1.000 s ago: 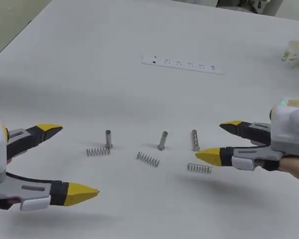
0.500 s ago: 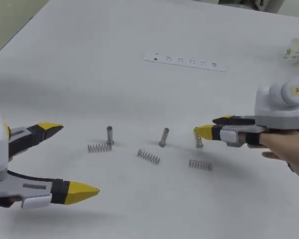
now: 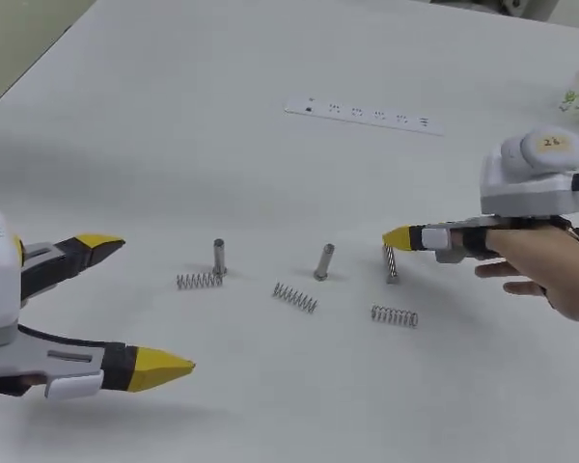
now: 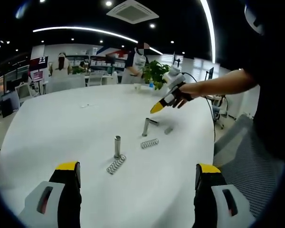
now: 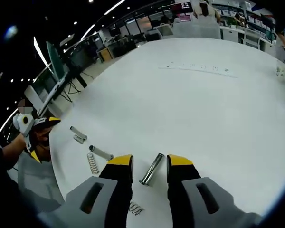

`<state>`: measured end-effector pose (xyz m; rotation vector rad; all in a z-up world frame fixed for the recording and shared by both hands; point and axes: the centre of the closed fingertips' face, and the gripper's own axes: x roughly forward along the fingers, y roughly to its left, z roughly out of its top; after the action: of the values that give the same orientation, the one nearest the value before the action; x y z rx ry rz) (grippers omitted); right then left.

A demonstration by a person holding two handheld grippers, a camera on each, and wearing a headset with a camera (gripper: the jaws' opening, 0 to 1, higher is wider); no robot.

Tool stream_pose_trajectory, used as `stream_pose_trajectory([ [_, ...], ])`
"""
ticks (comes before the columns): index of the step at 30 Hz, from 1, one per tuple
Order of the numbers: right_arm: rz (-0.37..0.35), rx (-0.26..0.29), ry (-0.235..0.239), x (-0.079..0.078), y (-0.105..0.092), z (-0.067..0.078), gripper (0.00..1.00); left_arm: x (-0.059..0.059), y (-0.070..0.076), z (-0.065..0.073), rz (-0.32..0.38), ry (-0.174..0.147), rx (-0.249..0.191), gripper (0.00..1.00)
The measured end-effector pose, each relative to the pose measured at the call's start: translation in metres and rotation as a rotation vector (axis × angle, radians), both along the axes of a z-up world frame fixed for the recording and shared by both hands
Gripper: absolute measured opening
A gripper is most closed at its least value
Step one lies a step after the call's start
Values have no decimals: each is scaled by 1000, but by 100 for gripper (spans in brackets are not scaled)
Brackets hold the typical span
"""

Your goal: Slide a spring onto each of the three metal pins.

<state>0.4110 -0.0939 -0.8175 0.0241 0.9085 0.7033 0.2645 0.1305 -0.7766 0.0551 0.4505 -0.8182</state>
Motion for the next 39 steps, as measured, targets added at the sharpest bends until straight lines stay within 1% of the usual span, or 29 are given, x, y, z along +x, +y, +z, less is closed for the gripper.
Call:
stream_pose_trajectory([
  [3,-3,-8,22,2,3,-4,25,0,0,-1,0,2,-1,98],
  [7,2,-48,51,2,5,-13,23,0,-2,-2,-5,7,0,98],
  [10,-23,-83,79,3,2,-22,20,-1,-2,-1,-7,5,-7,98],
  [11,-26,-81,82,3,3,-23,20,-1,-2,-1,-7,6,-6,98],
  [13,-51,-95,91,5,1,-25,20,-2,-1,-2,-6,8,-4,98],
  [15,-70,-103,118,5,-1,-29,18,-2,0,-2,-3,10,-4,98],
  [18,-75,-136,125,4,-4,-33,14,-3,1,-3,-2,11,-3,98],
  [20,-73,-127,123,4,-3,-32,13,-3,1,-3,-1,10,-2,98],
  [25,-98,-135,131,4,-6,-32,8,-2,0,-5,-4,16,1,98],
  [27,-111,-137,126,3,-6,-32,7,-2,-1,-5,-9,15,5,98],
  [28,-110,-137,122,2,-6,-32,7,-2,-2,-5,-10,14,5,98],
  [31,-109,-121,132,-1,-5,-31,6,-1,-4,-4,-10,14,-6,98],
  [35,-102,-114,134,-6,-6,-30,5,-1,-4,-4,-15,14,-1,98],
  [37,-95,-111,127,-9,-6,-29,5,0,-3,-4,-12,12,6,98],
  [39,-80,-103,112,-11,-7,-27,5,0,-2,-2,-6,11,-1,98],
])
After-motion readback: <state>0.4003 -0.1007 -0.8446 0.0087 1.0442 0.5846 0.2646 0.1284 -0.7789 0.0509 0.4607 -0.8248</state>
